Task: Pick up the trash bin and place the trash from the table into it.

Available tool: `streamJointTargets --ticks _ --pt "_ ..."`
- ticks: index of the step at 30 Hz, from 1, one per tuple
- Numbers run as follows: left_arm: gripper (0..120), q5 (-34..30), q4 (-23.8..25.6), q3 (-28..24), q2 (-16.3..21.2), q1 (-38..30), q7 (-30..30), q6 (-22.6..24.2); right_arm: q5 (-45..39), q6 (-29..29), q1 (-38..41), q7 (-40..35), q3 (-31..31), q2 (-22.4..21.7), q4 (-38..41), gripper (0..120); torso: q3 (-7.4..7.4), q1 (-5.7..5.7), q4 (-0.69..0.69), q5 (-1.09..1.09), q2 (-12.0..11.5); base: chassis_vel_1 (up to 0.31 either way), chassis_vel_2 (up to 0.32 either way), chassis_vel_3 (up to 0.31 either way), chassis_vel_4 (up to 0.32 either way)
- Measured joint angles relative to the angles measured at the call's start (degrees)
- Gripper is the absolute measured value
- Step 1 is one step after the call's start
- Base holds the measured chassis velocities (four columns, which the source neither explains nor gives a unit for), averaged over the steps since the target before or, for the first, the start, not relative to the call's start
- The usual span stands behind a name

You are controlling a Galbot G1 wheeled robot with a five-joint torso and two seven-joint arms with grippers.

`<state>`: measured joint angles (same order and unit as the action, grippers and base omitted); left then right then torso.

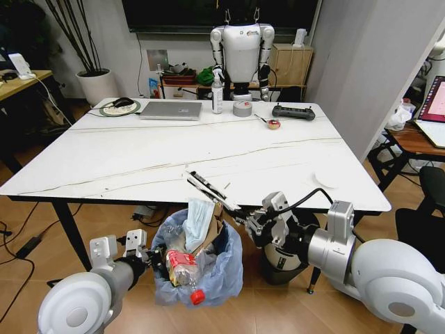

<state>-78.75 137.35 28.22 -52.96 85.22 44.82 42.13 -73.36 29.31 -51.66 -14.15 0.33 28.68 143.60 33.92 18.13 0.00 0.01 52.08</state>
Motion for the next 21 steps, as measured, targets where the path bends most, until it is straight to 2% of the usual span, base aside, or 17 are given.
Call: streamJointTargets --ticks 5,11,21 --pt "0 -0.3 0.0 -0.2 0.0 0.0 0.4 0.0 0.6 0.6 -0.6 2.5 -0.6 0.0 -0.1 0 0.00 0.00 0.01 0.00 0.0 0.000 0.000 0.000 0.000" --pt "0 -1.2 0.3 -0.1 0.7 0.1 1.2 0.0 6.6 0.9 -4.7 8.8 -0.7 0.1 -0.2 0 0.00 0.00 0.00 0.00 0.0 0.000 0.000 0.000 0.000" --pt "0 -3.0 0.3 -0.7 1.6 -1.0 2.5 0.0 9.4 1.4 -5.0 10.9 -1.0 0.7 -0.3 0 0.00 0.01 0.00 -0.01 0.0 0.000 0.000 0.000 0.000"
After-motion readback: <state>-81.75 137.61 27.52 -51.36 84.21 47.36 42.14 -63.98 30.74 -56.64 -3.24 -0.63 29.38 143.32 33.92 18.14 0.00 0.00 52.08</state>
